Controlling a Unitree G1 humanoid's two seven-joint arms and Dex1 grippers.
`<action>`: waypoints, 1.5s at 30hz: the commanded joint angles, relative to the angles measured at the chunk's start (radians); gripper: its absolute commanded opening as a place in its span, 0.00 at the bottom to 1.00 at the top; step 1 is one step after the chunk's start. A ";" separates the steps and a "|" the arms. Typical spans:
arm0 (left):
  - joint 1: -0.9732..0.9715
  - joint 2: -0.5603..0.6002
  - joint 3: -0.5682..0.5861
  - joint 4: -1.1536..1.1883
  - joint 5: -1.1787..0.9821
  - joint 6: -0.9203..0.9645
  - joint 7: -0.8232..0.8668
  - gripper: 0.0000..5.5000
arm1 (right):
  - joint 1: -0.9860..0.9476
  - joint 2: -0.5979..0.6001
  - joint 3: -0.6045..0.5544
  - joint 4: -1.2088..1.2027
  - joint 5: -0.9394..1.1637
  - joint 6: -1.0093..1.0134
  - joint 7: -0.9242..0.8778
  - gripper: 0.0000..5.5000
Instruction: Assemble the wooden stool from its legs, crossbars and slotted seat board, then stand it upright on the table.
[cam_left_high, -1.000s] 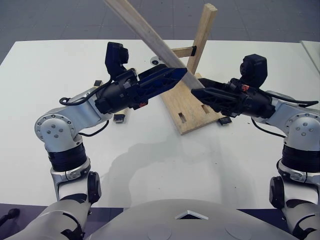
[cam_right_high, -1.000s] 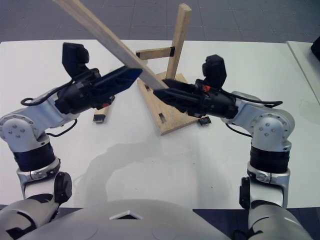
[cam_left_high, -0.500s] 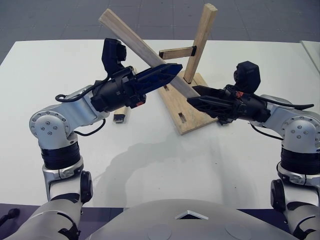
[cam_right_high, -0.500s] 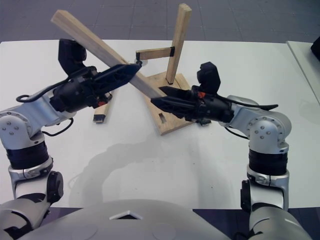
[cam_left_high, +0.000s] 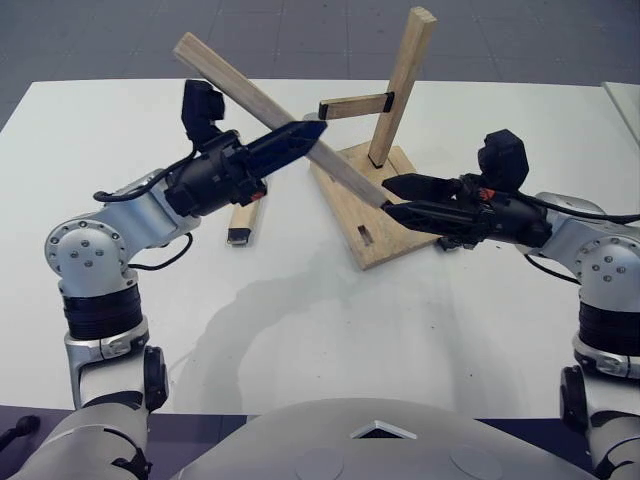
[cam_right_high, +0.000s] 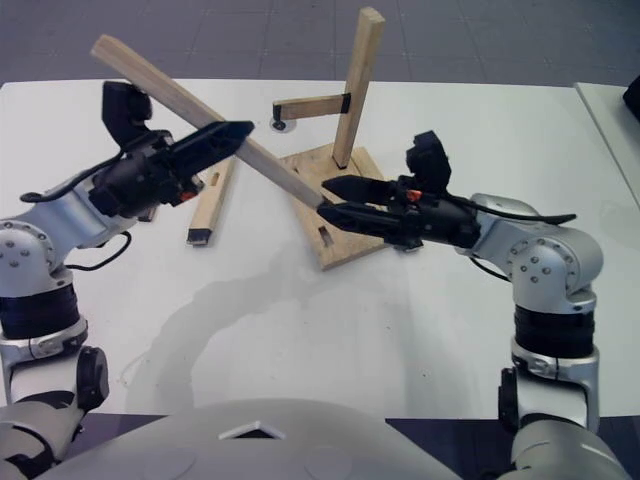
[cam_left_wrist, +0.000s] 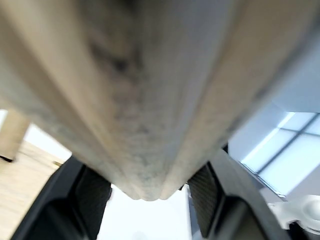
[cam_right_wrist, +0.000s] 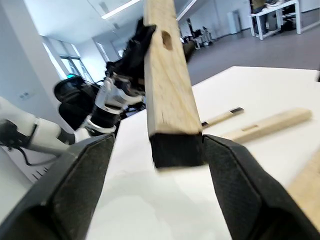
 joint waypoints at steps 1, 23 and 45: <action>-0.005 0.058 -0.023 0.022 0.225 -0.113 -0.091 0.37 | -0.015 -0.066 0.023 0.081 -0.215 -0.119 -0.065 0.73; 0.070 -0.017 -0.171 0.055 0.726 -0.362 -0.210 0.37 | -0.060 0.021 0.287 0.343 -0.825 -0.306 -0.352 0.98; 0.029 -0.049 -0.283 0.191 0.875 -0.451 -0.400 0.37 | 0.071 -0.263 0.521 0.057 -1.079 -0.441 -0.084 0.98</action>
